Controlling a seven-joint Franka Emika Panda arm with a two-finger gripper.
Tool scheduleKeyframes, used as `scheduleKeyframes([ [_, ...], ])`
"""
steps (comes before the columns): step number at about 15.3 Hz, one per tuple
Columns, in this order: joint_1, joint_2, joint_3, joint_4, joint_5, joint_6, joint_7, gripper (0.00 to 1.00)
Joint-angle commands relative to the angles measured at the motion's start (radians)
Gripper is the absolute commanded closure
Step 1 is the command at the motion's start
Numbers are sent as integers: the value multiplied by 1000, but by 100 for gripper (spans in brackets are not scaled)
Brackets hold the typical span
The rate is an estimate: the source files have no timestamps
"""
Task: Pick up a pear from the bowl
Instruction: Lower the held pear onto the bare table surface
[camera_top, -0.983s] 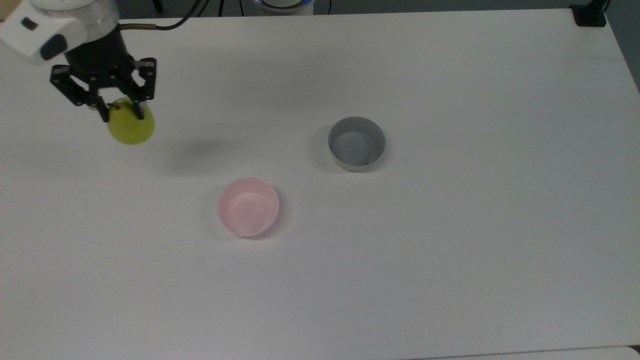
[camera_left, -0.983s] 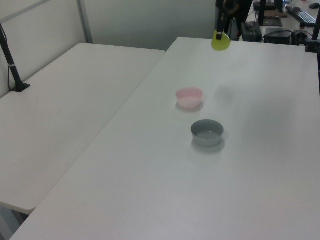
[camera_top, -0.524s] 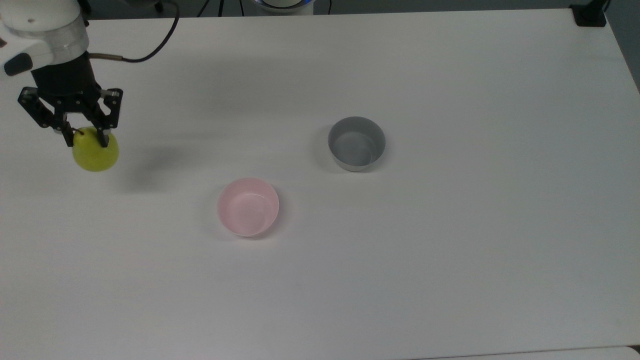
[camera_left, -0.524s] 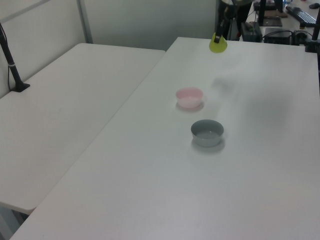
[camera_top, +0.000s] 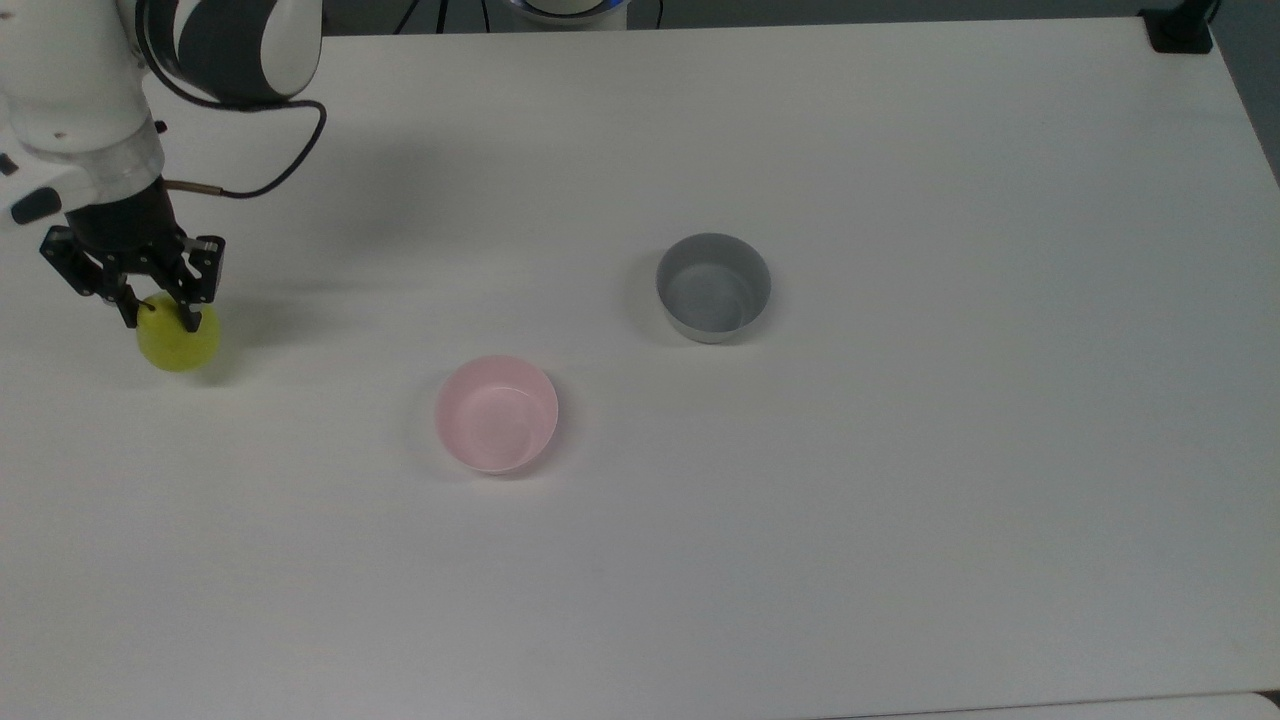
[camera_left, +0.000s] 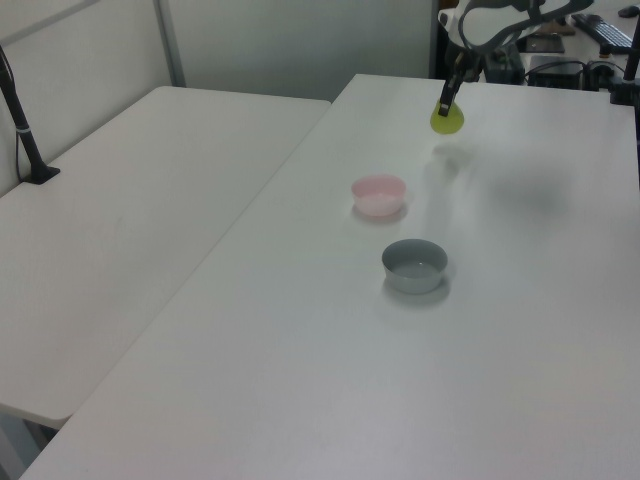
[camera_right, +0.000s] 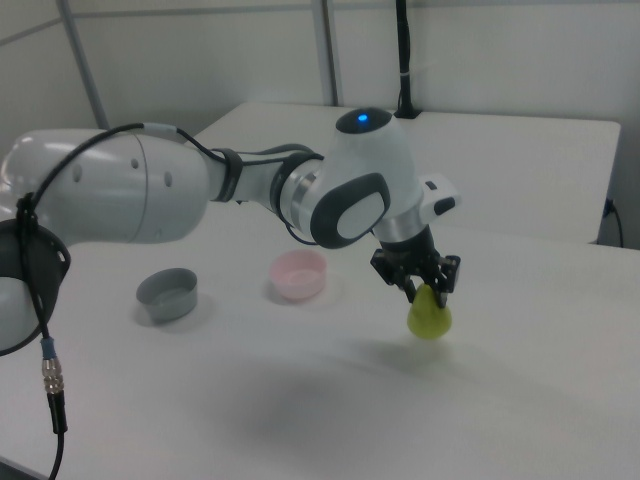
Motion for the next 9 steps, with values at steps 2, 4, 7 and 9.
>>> scheduleKeyframes([
  [2, 5, 32, -5, -12, 18, 70, -23, 100],
  [4, 7, 41, -7, -13, 20, 76, -20, 100],
  [7, 7, 42, -5, -13, 20, 75, -12, 80],
  [9, 7, 42, -7, -13, 20, 75, -9, 59],
])
